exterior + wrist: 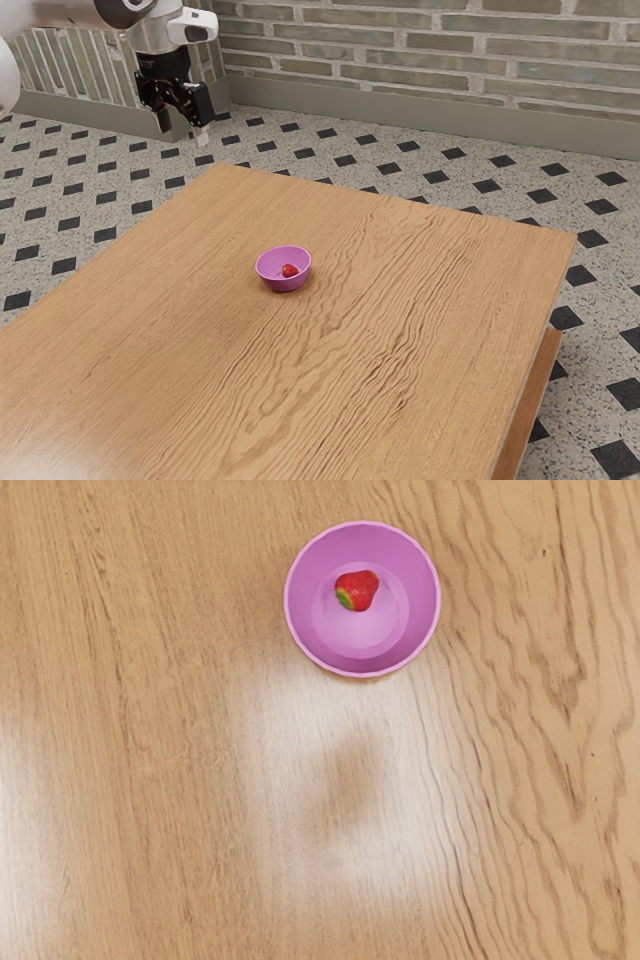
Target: Take strawberry from the bowl
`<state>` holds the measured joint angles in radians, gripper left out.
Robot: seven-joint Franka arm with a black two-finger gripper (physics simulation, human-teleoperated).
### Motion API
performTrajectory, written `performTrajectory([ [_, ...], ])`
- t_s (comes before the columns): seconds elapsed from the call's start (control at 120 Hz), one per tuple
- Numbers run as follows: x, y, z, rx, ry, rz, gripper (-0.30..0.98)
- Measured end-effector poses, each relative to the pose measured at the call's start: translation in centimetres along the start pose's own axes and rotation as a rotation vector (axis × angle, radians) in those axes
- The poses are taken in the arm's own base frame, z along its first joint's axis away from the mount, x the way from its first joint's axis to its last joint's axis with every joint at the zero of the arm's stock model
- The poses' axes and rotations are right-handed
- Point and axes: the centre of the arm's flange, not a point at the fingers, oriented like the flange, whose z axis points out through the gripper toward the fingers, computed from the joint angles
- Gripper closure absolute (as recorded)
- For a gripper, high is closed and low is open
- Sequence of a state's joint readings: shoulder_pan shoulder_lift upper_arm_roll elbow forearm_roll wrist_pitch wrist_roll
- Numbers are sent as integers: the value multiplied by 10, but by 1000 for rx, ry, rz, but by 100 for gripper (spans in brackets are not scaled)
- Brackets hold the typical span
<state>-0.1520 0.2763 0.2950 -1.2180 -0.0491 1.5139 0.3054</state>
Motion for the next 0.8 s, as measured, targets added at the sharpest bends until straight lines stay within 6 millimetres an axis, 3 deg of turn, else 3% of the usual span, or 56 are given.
performTrajectory([
  [0.358,6,2,8,3,-10,14,0],
  [0.4,13,5,23,2,-28,20,0],
  [0.608,68,22,135,17,-89,72,0],
  [0.8,100,41,179,36,-15,251,0],
])
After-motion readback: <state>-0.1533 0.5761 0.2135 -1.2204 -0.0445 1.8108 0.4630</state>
